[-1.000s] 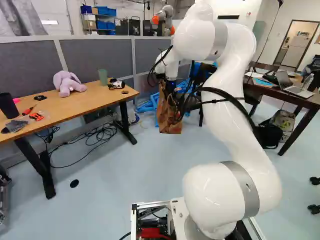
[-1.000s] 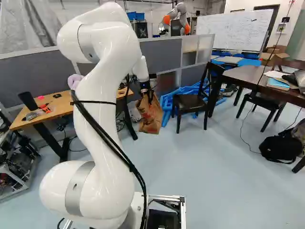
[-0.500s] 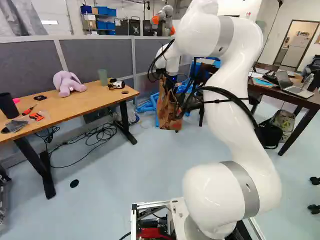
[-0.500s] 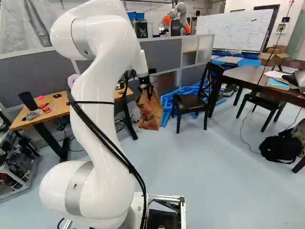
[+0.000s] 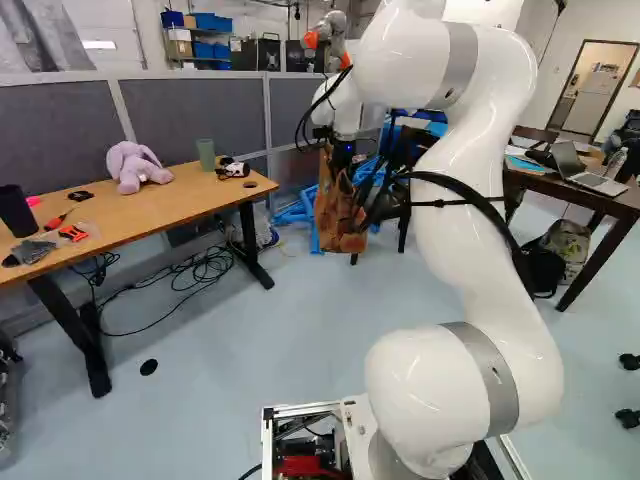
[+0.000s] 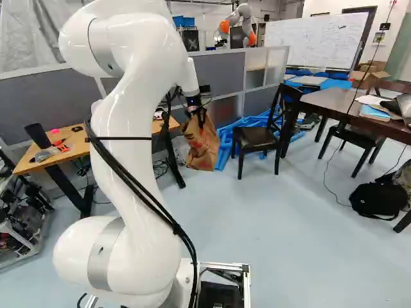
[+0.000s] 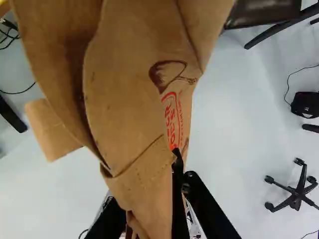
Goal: Pick up the bag on the ground and place it on the table
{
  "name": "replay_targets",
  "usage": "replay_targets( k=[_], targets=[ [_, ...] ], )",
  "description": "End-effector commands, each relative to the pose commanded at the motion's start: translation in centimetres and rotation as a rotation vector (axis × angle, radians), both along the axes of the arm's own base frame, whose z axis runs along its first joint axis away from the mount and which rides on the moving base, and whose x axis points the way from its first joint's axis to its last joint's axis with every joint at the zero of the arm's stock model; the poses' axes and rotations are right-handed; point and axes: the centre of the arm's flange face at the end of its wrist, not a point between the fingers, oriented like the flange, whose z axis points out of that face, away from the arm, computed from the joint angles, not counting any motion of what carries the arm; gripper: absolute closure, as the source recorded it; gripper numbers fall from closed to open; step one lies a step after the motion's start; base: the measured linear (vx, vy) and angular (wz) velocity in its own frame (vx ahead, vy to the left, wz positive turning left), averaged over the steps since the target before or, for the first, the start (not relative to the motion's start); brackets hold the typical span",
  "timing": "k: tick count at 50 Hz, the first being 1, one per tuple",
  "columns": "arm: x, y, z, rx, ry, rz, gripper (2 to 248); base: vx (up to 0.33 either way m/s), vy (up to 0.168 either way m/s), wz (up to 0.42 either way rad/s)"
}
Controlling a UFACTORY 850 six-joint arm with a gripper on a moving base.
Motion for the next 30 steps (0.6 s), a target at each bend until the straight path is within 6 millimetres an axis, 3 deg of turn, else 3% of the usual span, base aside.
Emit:
replay_targets(
  k=[30],
  targets=[
    [-0.6,-0.1,4.4,-0.004,-0.003,-0.007,229,0.000,0.000,0.000]
  ],
)
